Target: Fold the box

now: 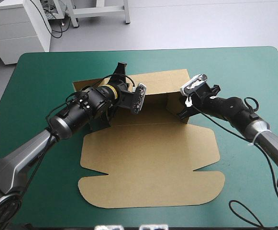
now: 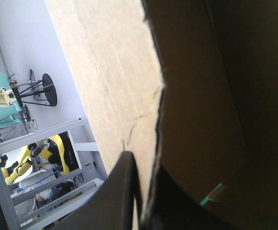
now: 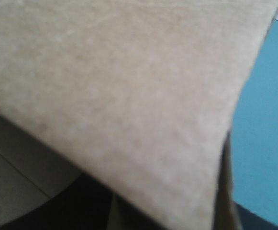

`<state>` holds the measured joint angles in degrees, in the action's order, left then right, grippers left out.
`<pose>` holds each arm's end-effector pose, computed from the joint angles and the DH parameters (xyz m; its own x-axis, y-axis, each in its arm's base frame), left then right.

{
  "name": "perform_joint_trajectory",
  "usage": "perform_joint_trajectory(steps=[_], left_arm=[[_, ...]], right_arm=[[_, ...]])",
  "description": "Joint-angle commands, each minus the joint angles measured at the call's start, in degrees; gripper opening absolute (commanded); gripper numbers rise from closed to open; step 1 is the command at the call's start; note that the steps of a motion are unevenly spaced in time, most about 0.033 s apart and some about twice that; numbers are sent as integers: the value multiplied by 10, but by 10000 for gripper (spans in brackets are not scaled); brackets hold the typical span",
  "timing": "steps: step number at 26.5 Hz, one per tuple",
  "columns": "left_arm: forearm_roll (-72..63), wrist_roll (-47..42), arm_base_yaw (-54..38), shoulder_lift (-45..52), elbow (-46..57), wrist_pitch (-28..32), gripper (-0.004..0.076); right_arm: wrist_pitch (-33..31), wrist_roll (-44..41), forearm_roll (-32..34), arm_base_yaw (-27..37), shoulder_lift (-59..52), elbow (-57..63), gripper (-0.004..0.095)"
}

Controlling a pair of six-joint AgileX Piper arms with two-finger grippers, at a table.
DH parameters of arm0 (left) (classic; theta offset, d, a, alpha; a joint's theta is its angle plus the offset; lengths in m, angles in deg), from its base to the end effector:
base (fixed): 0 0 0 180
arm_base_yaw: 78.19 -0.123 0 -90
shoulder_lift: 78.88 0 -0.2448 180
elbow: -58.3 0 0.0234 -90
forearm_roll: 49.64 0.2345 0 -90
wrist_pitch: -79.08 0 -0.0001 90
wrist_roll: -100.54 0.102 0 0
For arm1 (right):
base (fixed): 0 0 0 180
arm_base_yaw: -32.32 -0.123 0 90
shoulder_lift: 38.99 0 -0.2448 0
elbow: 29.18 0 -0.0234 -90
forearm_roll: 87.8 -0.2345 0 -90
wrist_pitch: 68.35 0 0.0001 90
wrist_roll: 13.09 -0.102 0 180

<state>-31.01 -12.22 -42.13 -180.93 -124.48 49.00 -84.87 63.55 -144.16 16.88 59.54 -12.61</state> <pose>0.3051 -0.2020 0.2856 0.4197 0.9076 0.0089 0.5491 -0.2616 0.7938 0.3216 0.1139 0.2307 -0.3443 -0.4629 -0.8168 -0.6149 0.7686 -0.1764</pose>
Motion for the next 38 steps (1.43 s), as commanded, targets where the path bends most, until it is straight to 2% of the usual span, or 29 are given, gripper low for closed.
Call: perform_joint_trajectory(steps=[1,5,7,8,9,10,12,13,18,26,29,30,32,36,38], left_arm=[[-64,1,14,4,5,-81,-7],[-66,0,14,10,5,-86,11],[-66,-1,14,28,5,-86,116],[-69,-3,14,43,5,-86,230],[-74,-7,14,52,5,-86,302],[-95,-9,14,71,5,-86,443],[-138,-11,14,99,5,-86,565],[-148,-12,14,106,5,-86,569],[-150,-18,32,144,5,-96,569],[-126,-20,134,176,5,-85,568],[-68,-69,175,181,5,-83,552],[-46,-90,187,180,5,-82,517],[-15,-120,205,181,0,-82,390],[-17,-125,208,181,-21,-83,3],[-16,-130,207,181,-30,-84,12]], right_arm=[[-73,-6,-32,-5,-22,-17,-19],[-71,-19,-32,-5,-22,-17,-19],[-63,-30,-32,-5,-22,-17,-19],[-55,-39,-32,-5,-22,-17,-19],[-54,-43,-32,-5,-22,-17,-19],[-54,-44,-32,-5,-22,-17,-19],[-45,-51,-32,-5,-22,-17,-19],[-42,-52,-32,-5,-22,-17,-19],[-34,-64,-32,-5,-22,-17,-19],[-17,-74,-32,-5,-22,-17,-19],[-15,-74,-32,-5,-22,-17,-19],[-15,-74,-32,-5,-22,-17,-19],[-15,-74,-32,-5,-22,-17,-19],[-12,-74,-32,-5,-22,-17,-19],[-11,-74,-32,-5,-22,-17,-19]])
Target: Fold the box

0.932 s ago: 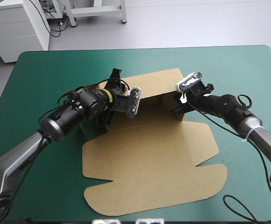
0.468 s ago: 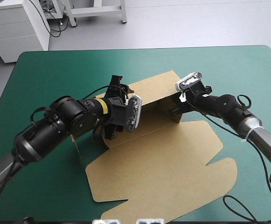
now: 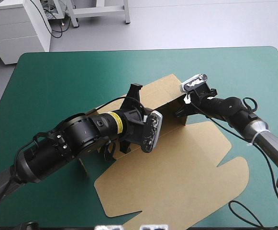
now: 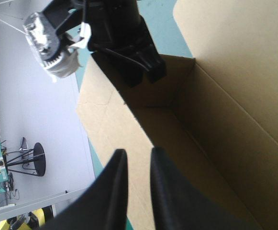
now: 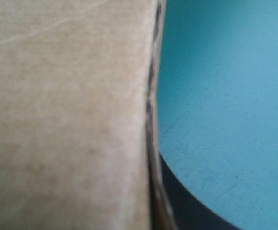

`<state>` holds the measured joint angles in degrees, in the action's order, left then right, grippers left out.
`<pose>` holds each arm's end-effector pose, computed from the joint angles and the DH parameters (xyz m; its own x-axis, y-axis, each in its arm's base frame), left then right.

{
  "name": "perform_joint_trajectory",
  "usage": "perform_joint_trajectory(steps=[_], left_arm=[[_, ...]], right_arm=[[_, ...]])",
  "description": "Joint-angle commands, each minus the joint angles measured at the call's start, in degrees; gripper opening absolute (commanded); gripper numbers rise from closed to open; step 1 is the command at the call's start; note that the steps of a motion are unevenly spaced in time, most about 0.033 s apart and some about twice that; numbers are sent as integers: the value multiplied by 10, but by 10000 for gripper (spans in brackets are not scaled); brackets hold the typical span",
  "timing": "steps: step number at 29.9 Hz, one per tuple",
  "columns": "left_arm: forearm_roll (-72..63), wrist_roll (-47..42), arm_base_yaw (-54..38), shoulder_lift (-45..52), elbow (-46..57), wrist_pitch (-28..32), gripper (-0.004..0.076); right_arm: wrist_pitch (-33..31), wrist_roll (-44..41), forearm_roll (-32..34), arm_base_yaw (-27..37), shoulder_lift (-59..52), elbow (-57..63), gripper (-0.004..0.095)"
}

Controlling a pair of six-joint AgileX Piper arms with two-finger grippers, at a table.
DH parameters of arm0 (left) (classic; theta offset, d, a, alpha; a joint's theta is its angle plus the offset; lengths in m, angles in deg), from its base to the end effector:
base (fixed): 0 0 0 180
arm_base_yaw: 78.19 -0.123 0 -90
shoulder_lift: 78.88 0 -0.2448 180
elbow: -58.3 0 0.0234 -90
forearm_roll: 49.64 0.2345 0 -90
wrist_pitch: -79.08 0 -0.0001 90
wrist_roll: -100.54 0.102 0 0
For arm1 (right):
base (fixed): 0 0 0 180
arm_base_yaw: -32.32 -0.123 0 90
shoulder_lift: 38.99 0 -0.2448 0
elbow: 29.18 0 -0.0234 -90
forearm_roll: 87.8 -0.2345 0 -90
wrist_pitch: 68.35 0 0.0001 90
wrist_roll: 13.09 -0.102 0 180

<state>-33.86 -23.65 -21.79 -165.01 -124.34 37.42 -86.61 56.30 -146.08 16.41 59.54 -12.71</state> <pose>0.1797 -0.2371 0.3608 0.5640 0.7959 -0.2203 0.5658 -0.1782 0.8050 0.3189 0.1193 0.2310 -0.4342 -0.3398 -0.8343 -0.5819 0.8128 -0.0282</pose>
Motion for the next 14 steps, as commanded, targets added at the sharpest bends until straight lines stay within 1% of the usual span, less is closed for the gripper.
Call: perform_joint_trajectory(steps=[1,4,7,9,11,14], left_arm=[[13,-20,4,22,-37,26,14],[15,-34,2,20,-63,-15,14],[15,-73,-30,14,-102,-69,14],[10,-102,-72,8,-124,-111,14],[-10,-140,-137,2,-142,-145,14],[-102,-152,-233,2,-150,-161,14]], right_arm=[[8,-1,-13,0,-22,-16,-19],[10,-1,-13,0,-22,-16,-19],[16,-1,-13,0,-22,-16,-19],[17,-1,-13,0,-22,-16,-19],[18,-1,-13,0,-23,-16,-19],[18,-1,-8,0,-24,-16,-19]])
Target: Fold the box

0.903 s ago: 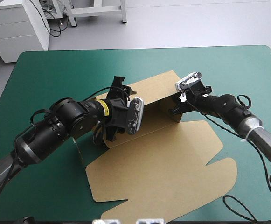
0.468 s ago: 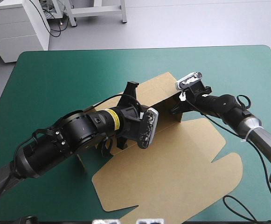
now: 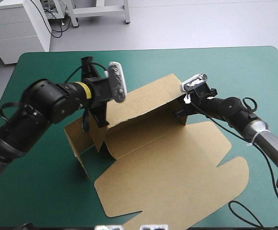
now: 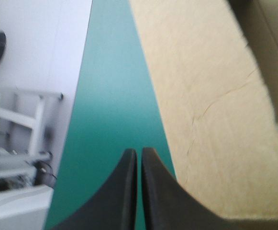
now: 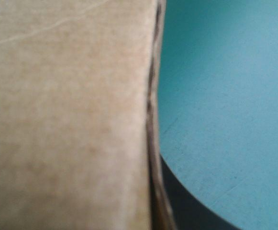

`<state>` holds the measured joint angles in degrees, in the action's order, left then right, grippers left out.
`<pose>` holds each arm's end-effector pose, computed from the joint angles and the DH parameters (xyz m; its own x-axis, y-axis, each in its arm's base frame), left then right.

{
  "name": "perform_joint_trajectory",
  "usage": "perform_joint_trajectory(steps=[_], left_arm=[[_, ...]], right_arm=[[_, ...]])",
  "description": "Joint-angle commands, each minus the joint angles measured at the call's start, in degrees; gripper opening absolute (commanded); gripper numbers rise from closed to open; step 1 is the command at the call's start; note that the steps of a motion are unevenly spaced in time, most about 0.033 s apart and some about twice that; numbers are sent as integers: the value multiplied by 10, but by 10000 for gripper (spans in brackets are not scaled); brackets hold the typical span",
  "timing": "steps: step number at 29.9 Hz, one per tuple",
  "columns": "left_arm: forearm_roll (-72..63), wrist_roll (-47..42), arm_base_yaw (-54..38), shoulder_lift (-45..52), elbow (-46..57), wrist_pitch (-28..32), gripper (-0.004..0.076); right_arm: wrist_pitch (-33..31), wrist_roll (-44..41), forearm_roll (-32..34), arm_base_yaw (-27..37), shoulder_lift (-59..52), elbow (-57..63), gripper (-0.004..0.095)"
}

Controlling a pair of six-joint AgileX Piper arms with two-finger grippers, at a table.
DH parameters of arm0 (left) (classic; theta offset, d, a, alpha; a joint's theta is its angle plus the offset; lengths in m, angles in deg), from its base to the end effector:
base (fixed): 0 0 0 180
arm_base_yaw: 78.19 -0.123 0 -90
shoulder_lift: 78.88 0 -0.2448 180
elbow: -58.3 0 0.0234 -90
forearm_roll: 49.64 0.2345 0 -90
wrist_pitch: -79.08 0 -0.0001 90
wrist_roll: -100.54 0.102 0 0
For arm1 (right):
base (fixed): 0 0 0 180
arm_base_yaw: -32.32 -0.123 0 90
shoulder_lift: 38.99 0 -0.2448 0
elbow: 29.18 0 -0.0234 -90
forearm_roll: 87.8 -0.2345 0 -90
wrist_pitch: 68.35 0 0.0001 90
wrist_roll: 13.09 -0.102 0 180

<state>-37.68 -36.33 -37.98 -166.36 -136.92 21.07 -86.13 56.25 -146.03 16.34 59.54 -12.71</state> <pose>0.2274 -0.1688 0.3971 0.0883 0.9060 -0.4139 0.7166 0.2308 0.6582 0.3193 0.1191 0.2313 -0.4319 -0.3390 -0.8357 -0.5774 0.8158 -0.0326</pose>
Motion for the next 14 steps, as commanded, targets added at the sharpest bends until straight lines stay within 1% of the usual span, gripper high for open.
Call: perform_joint_trajectory(steps=[1,4,7,11,12,14], left_arm=[[-104,-31,-107,18,-24,2,14],[-195,-69,-213,19,-24,-1,12],[-241,-93,-296,19,-24,-3,12],[-232,-127,-390,19,-24,-9,12],[-221,-145,-411,17,-24,-21,12],[-226,-148,-444,17,-24,-50,12]], right_arm=[[13,-1,-9,0,-24,-16,-19],[13,-1,-9,0,-25,-16,-19],[13,-1,-9,0,-25,-16,-19],[14,-1,-9,0,-25,-16,-19],[16,-1,-9,0,-25,-16,-19],[15,-1,-9,0,-25,-16,-19]])
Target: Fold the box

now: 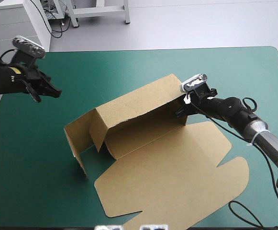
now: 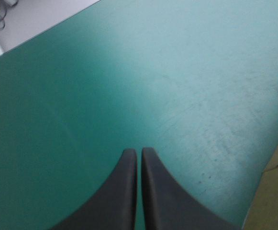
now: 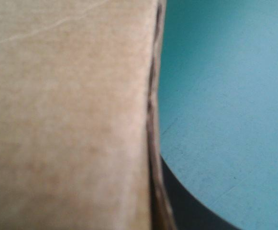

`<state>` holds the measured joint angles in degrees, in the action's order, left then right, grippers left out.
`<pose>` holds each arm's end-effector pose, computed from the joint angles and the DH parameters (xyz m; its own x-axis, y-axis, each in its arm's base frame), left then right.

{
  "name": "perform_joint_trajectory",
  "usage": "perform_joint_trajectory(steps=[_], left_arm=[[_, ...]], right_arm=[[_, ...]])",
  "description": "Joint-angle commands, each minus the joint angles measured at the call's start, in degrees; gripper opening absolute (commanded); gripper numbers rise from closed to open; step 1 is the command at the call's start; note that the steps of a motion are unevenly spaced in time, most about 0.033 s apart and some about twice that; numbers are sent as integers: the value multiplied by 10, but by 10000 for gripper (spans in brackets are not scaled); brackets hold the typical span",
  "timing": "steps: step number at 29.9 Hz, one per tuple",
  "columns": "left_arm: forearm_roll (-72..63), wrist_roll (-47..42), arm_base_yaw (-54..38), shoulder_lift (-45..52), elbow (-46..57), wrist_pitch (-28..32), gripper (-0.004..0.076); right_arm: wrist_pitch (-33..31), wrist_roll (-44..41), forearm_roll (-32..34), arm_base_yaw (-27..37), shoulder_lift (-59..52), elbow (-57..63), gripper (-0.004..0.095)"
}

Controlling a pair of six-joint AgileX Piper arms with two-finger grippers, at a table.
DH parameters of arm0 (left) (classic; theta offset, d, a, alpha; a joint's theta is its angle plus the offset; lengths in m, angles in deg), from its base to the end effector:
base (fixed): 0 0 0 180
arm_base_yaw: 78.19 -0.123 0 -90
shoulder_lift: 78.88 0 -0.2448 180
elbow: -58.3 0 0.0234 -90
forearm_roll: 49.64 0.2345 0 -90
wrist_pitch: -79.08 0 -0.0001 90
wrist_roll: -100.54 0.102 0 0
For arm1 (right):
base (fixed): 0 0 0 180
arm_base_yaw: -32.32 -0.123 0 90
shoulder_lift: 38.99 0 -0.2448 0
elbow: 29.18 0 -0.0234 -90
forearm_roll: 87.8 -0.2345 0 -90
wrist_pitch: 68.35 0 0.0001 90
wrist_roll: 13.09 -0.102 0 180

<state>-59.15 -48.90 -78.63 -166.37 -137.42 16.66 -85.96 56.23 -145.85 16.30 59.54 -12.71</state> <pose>0.2775 -0.0128 0.3932 -0.5790 0.4312 -0.6920 0.3931 0.8912 0.2264 0.3194 0.1190 0.2313 -0.4301 -0.3414 -0.8357 -0.5769 0.8160 -0.0365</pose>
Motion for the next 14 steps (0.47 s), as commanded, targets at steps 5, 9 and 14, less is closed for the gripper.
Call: perform_joint_trajectory(steps=[5,9,14], left_arm=[[-17,-26,-73,16,-19,-114,12],[-20,-11,-73,16,-17,-113,9],[-20,-11,-73,16,-14,-114,-8]], right_arm=[[4,-1,-7,1,-41,-16,-19],[-32,-33,62,1,-73,-16,-19],[-112,-197,262,7,-111,-37,-19]])
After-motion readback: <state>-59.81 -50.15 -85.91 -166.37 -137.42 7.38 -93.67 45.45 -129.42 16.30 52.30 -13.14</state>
